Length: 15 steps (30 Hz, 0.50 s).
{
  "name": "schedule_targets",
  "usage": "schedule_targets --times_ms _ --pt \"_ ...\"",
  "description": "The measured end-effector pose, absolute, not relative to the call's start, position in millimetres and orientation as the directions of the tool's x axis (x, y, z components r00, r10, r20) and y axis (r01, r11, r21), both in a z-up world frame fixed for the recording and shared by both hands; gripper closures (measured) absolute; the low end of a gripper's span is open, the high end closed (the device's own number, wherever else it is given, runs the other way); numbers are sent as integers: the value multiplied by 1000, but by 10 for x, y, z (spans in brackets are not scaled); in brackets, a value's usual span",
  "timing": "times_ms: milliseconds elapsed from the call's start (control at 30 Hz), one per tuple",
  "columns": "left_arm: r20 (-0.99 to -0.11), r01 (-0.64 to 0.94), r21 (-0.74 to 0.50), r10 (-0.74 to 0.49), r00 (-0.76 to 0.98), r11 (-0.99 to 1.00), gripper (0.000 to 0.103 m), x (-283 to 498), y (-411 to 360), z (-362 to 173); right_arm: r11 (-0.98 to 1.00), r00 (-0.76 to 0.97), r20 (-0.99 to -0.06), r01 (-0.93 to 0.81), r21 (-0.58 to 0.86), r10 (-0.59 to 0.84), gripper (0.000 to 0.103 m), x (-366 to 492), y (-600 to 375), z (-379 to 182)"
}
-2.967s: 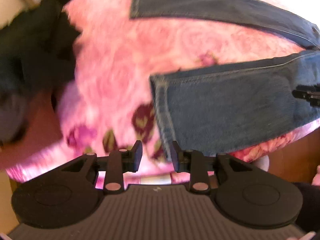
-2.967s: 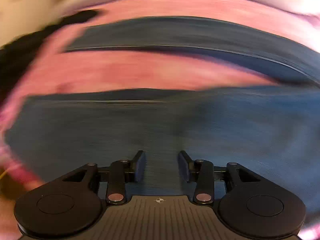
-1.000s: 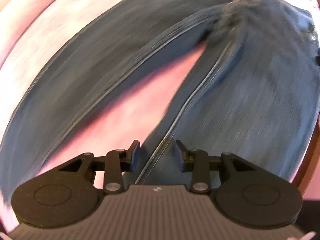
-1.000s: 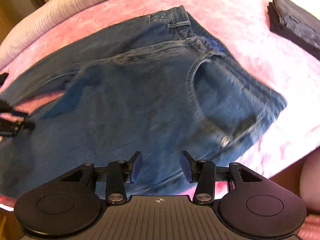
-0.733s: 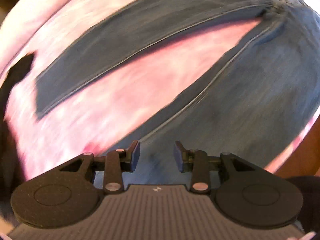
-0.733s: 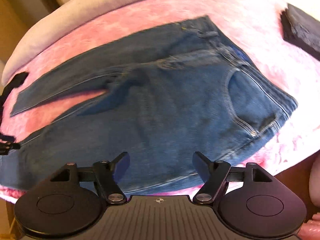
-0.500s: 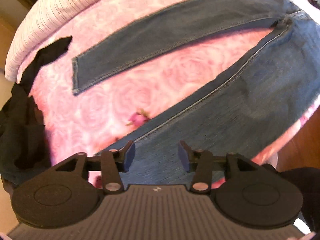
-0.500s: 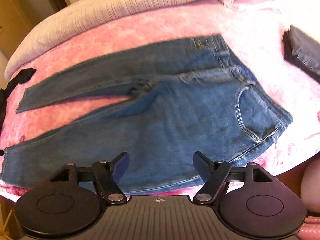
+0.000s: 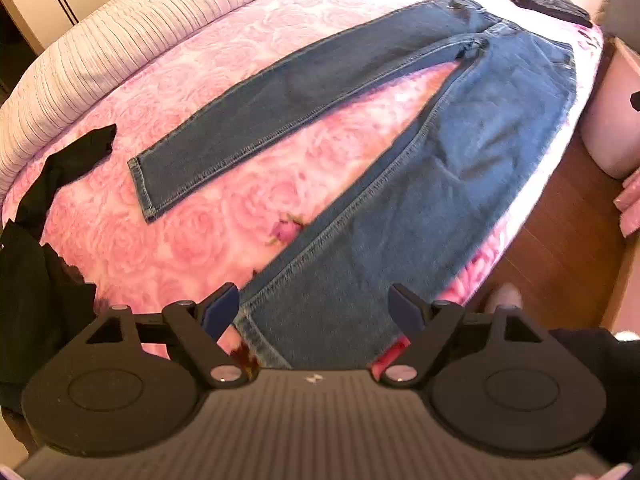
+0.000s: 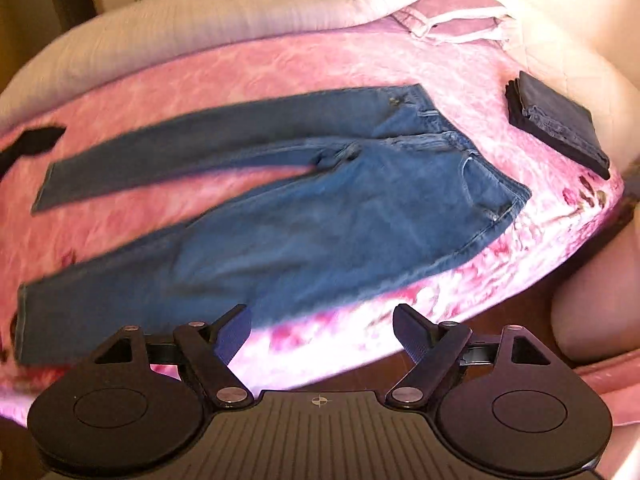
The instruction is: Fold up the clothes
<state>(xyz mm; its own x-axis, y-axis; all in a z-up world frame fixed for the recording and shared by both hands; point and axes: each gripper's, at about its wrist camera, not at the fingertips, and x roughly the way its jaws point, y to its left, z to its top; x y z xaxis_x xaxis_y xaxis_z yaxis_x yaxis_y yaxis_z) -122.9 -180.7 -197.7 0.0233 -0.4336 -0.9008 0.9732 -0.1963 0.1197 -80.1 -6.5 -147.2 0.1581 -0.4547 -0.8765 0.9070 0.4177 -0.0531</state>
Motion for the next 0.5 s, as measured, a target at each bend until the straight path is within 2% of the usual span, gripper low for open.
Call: schedule_targets --times_ms 500 --pt "-883 970 124 -470 11 -209 22 -1072 -1473 -1889 514 128 -857 840 -174 -499 20 -350 494 -1329"
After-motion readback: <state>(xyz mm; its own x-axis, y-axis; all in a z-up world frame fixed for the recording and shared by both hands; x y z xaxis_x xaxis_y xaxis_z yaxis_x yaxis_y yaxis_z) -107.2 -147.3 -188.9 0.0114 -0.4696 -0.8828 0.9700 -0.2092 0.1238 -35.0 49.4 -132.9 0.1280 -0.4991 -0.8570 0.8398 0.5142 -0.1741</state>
